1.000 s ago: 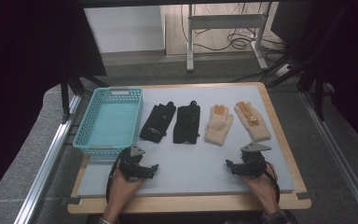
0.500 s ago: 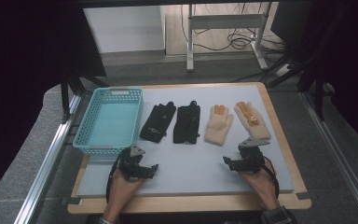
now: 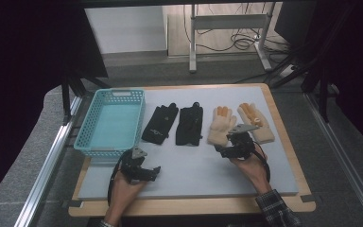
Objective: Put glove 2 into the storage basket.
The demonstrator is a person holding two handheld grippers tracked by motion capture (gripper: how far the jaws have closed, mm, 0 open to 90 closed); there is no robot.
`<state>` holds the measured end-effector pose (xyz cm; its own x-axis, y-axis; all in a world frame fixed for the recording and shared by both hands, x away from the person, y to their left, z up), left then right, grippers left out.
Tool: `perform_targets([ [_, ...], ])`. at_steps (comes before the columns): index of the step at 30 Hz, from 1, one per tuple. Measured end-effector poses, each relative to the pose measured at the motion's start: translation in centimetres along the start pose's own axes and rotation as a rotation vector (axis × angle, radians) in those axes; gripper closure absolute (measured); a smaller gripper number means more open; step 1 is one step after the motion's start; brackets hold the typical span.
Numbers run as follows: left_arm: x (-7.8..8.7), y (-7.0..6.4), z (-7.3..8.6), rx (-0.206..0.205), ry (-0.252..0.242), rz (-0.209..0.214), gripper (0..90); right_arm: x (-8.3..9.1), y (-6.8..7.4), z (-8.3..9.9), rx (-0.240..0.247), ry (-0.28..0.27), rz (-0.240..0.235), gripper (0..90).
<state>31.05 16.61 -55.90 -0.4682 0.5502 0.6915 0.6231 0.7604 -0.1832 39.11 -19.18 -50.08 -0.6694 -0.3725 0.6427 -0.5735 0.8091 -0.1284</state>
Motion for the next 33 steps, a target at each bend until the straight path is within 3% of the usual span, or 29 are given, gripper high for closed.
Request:
perform_targets([
  [12, 0.0, 0.0, 0.0, 0.000, -0.001, 0.000, 2.4, -4.1, 0.9, -3.9, 0.043, 0.019, -0.045, 46.0],
  [20, 0.0, 0.0, 0.0, 0.001, -0.001, 0.001, 2.4, -6.9, 1.5, -6.7, 0.028, 0.027, -0.056, 50.1],
  [25, 0.0, 0.0, 0.0, 0.000, -0.002, 0.000, 2.4, -8.8, 2.1, -8.0, 0.036, 0.039, -0.048, 46.7],
  [33, 0.0, 0.0, 0.0, 0.000, -0.002, 0.000, 2.5, -12.3, 2.6, -9.1, 0.039, 0.085, 0.004, 37.7],
])
Point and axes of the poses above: each handheld gripper's, and its own axes: x roughly backward along the jaws, z roughly out of its underside, y roughly to its left, the point moved 1 cm from there along -x, roughly forward along the jaws, and after that the axes turned 11 degrees about z, right-handed, at the moved point
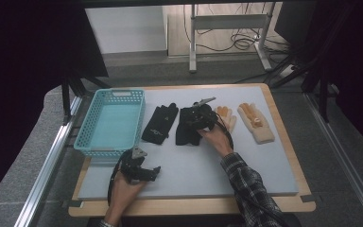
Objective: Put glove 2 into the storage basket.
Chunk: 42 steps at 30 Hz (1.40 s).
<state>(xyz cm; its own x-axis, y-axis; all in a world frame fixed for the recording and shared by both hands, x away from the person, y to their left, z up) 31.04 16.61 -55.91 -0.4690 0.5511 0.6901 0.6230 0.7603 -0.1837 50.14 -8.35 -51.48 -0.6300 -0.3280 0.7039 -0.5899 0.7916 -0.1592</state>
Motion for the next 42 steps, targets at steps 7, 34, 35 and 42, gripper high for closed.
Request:
perform_targets([
  [7, 0.0, 0.0, 0.0, 0.000, -0.002, 0.000, 2.5, -2.4, 0.4, -0.4, 0.026, 0.034, 0.048, 45.7],
  [34, 0.0, 0.0, 0.0, -0.005, 0.005, 0.000, 2.5, 5.9, 0.5, -0.2, -0.086, -0.062, -0.123, 82.2],
  [35, 0.0, 0.0, 0.0, -0.001, 0.000, 0.000, 2.5, 6.4, 0.6, -0.1, -0.090, -0.069, -0.132, 82.1],
  [42, 0.0, 0.0, 0.0, -0.002, 0.000, 0.000, 2.5, 10.8, 2.5, 1.1, -0.054, -0.114, -0.178, 81.3],
])
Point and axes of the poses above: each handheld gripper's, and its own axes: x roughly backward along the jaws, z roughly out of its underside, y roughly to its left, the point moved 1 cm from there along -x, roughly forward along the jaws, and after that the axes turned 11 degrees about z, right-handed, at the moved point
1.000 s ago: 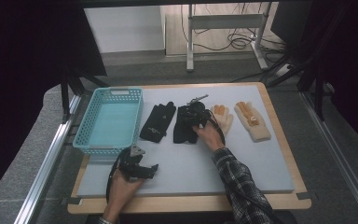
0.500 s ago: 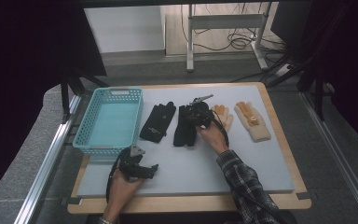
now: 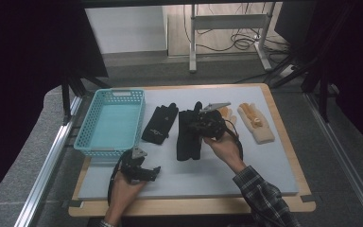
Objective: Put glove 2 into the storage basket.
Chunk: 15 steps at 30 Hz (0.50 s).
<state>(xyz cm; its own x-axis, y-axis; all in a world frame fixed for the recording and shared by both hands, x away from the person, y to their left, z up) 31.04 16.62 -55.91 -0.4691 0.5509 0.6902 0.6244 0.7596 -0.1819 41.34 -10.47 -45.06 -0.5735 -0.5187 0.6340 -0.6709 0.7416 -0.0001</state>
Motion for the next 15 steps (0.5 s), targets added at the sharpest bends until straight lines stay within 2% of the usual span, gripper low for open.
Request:
perform_targets([
  [4, 0.0, 0.0, 0.0, 0.003, -0.004, 0.000, 2.5, 1.7, 1.1, 1.2, 0.019, -0.011, 0.003, 80.3],
  [8, 0.0, 0.0, 0.0, 0.004, -0.003, 0.000, 2.5, 2.8, 1.8, 2.9, 0.008, -0.011, -0.003, 80.4],
  [15, 0.0, 0.0, 0.0, 0.003, 0.000, 0.000, 2.5, 2.7, 2.3, 6.4, -0.027, 0.020, 0.005, 80.5],
])
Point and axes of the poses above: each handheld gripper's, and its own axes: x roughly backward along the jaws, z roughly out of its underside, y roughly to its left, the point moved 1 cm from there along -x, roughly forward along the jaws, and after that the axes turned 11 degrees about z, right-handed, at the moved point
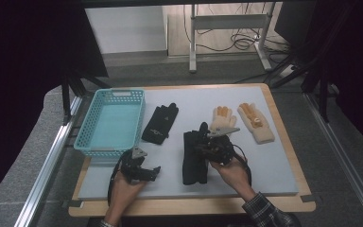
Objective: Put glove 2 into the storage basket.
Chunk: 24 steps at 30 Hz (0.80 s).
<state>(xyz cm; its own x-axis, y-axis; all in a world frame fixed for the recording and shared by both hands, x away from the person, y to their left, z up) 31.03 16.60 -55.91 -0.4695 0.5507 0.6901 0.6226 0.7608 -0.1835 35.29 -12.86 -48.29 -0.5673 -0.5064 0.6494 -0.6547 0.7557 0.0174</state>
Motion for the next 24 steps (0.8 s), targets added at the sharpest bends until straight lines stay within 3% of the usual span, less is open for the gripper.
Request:
perform_targets([
  [4, 0.0, 0.0, 0.0, 0.003, -0.003, 0.000, 2.5, -1.0, 0.4, 1.7, 0.000, 0.033, -0.007, 80.0],
  [8, 0.0, 0.0, 0.0, 0.003, -0.004, 0.000, 2.6, -1.3, 0.6, 2.2, 0.022, 0.038, 0.000, 71.4],
  [11, 0.0, 0.0, 0.0, 0.004, -0.004, 0.000, 2.6, -0.7, 0.3, 1.4, 0.019, -0.002, 0.010, 68.0],
  [15, 0.0, 0.0, 0.0, -0.001, -0.002, -0.001, 2.5, -0.5, 0.0, 0.1, 0.040, -0.018, 0.028, 63.6],
  [24, 0.0, 0.0, 0.0, -0.002, 0.002, 0.000, 2.6, -3.9, -0.6, -3.1, 0.047, 0.004, 0.012, 54.1],
])
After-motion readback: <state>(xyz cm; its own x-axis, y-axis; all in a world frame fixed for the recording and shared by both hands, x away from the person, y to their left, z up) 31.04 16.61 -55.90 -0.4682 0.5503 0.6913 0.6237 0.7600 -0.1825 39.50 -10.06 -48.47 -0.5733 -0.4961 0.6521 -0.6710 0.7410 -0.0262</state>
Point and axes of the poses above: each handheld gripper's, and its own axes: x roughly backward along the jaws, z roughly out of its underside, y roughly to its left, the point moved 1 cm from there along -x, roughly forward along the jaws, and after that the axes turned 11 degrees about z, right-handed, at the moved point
